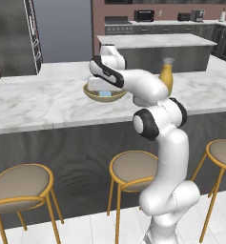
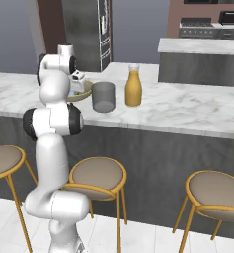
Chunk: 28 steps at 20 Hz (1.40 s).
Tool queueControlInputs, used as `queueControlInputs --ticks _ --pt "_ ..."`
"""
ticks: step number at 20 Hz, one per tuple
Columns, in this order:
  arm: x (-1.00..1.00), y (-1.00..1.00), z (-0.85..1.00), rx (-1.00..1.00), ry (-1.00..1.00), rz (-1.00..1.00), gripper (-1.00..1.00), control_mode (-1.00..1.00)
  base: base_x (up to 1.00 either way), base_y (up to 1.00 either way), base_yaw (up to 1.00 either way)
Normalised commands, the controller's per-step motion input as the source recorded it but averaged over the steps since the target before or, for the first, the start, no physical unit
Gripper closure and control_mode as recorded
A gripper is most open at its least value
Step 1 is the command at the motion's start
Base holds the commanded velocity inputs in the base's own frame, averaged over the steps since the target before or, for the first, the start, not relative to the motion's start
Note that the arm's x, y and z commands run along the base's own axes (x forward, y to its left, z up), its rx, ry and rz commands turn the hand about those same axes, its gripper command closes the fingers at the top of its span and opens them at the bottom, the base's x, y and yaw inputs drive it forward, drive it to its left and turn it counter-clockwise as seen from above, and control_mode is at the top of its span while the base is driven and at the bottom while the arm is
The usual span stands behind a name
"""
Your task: There are two ice cubes in the ice bowl. Place both ice cubes in the glass cup.
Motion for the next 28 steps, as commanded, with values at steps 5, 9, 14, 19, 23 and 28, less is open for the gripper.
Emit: queueControlInputs --ticks 5,9,14,19,23,28 --pt "0.00 0.00 -0.06 0.00 0.00 0.00 1.00 -1.00 0.00 0.00 0.00" --pt "-0.09 0.01 0.09 0.00 -0.06 0.00 1.00 -1.00 0.00 0.00 0.00" --pt "-0.19 -0.01 0.79 0.00 -0.24 0.00 1.00 -1.00 0.00 0.00 0.00" --pt "-0.05 -0.27 0.80 0.00 -0.14 -0.02 1.00 -1.00 0.00 0.00 0.00" --pt "-0.04 -0.90 0.07 0.00 0.00 -0.09 1.00 -1.00 0.00 0.00 0.00" --pt "0.08 -1.00 0.00 0.00 0.07 -0.13 1.00 -1.00 0.00 0.00 0.00"
